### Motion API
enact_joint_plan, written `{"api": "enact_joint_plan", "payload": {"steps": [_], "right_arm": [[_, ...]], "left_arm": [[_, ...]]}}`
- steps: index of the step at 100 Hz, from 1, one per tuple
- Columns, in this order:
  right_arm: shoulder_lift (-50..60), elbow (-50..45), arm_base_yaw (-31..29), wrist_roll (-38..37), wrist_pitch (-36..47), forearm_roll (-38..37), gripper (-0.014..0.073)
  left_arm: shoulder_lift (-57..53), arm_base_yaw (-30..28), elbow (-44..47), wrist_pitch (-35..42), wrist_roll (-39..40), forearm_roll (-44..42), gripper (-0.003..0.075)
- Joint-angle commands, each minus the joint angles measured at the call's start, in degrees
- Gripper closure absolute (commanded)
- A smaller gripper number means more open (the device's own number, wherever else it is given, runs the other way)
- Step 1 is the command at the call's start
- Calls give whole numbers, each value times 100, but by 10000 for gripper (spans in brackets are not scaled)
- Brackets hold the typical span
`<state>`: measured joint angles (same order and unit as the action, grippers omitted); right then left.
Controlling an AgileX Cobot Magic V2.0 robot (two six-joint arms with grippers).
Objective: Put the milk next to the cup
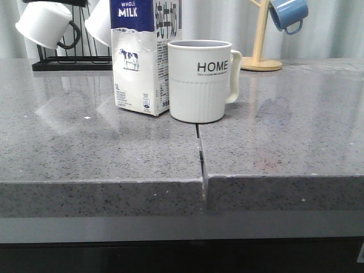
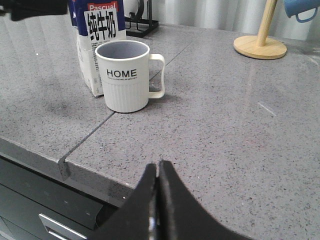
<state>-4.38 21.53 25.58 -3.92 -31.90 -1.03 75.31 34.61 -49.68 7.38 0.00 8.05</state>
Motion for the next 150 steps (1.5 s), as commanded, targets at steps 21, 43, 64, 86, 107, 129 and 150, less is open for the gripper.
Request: {"api": "enact_joint_plan", "payload": {"steps": [21, 43, 64, 86, 107, 129, 150], "right_arm": [[-64, 135, -7, 3, 421, 25, 610], [-64, 135, -7, 3, 421, 25, 610], [-64, 135, -7, 3, 421, 25, 610], [-64, 135, -7, 3, 421, 25, 610], [-64, 135, -7, 3, 421, 25, 610], [-64, 135, -7, 3, 421, 25, 610], [-64, 135, -7, 3, 421, 25, 610]], "left_arm": [[-1501, -311, 515, -324, 48, -343, 629], [-2468, -1127, 689, -1179, 48, -470, 741], [-3376, -2016, 866, -1926, 48, -533, 741], [-4297, -2744, 1176, -2570, 48, -533, 741], [-4944, -3119, 1567, -2778, 48, -533, 741], [-5747, -3128, 2441, -2790, 48, -538, 741], [-6831, -3128, 3357, -2619, 48, -538, 741]]}}
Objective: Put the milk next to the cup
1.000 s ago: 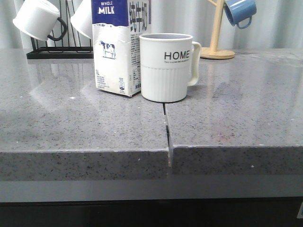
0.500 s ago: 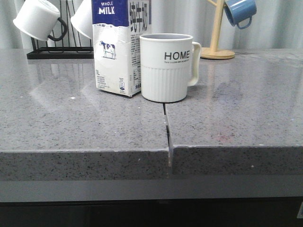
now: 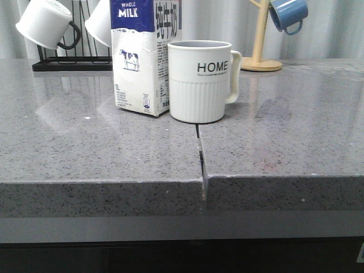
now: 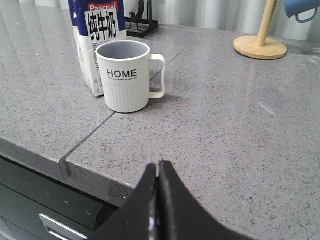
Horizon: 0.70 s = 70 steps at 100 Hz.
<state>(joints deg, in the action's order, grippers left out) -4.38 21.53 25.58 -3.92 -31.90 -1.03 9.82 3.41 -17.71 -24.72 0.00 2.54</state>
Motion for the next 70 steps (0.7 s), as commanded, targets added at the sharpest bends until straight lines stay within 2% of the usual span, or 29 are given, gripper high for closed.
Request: {"api": "enact_joint_plan", "payload": {"steps": [1, 23, 44, 70], "right_arm": [[-64, 135, -7, 3, 421, 25, 610], [-64, 135, -7, 3, 421, 25, 610], [-70, 135, -7, 3, 422, 25, 610], [-70, 135, -7, 3, 426, 25, 610]], "left_arm": [[-340, -7, 237, 622, 48, 13, 741], [-1196, -13, 1327, 1318, 48, 13, 741], [-1191, -22, 1913, 2087, 48, -82, 741], [-1191, -22, 2017, 2030, 48, -82, 741]]}}
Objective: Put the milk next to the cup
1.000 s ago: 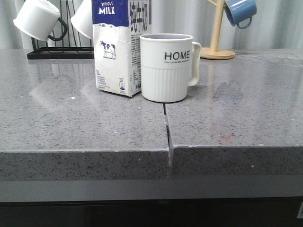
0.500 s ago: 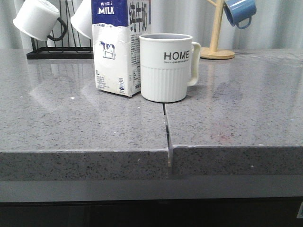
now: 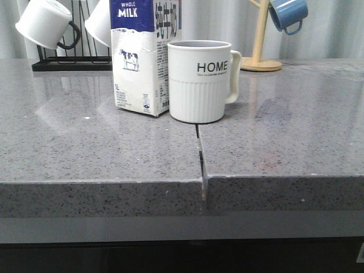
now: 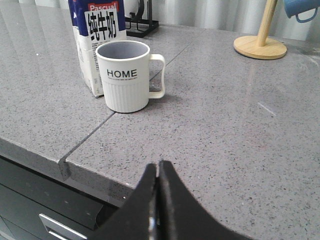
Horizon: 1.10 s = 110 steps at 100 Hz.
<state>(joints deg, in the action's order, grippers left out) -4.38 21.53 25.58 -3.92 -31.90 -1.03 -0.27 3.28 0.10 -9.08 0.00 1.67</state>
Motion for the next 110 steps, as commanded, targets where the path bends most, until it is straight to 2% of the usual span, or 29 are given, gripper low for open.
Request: {"api": "enact_joint_plan", "payload": {"steps": [1, 83, 94, 110], "right_arm": [[-70, 135, -7, 3, 426, 25, 610], [-40, 61, -7, 3, 426, 25, 610], [-40, -190, -201, 2, 1042, -56, 610], [-28, -838, -1005, 2, 2425, -56, 610]], "left_arm": [[-181, -9, 237, 466, 48, 4, 741], [-181, -9, 237, 466, 48, 4, 741], [-181, -9, 237, 466, 48, 4, 741], [-181, -9, 237, 466, 48, 4, 741]]}}
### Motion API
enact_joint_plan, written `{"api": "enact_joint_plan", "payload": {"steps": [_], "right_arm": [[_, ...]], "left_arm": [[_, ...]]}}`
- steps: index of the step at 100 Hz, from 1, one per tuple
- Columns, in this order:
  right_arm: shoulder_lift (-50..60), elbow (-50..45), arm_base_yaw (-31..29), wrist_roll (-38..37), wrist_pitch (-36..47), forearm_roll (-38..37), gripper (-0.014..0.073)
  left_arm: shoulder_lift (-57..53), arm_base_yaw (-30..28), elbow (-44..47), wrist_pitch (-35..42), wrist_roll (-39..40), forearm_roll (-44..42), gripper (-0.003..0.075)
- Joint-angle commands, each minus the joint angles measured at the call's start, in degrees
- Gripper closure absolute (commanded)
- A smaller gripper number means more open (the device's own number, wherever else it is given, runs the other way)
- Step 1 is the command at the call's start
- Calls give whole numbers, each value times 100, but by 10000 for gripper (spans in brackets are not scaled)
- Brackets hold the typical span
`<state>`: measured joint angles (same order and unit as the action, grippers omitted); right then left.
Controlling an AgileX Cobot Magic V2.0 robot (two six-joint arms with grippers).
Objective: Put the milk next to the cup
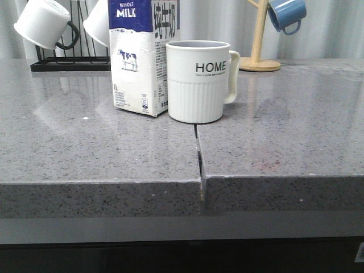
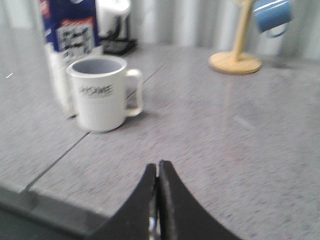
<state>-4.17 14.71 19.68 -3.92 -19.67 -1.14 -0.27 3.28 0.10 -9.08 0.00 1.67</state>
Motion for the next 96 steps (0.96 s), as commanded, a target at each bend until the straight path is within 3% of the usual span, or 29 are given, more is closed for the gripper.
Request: {"api": "enact_joint_plan", "payload": {"steps": [1, 19, 31, 96], "right_arm": [[-49, -188, -510, 2, 1265, -45, 610], [136, -1117, -1662, -3, 2487, -45, 610], [628, -1540, -2176, -3, 2446, 34, 610], [591, -1528, -2226, -4, 2392, 34, 610]], "left_arm": [[-181, -9, 237, 466, 48, 4, 741], [-181, -9, 237, 466, 48, 4, 741], [-181, -9, 237, 466, 48, 4, 741], [-181, -9, 237, 466, 48, 4, 741]]}}
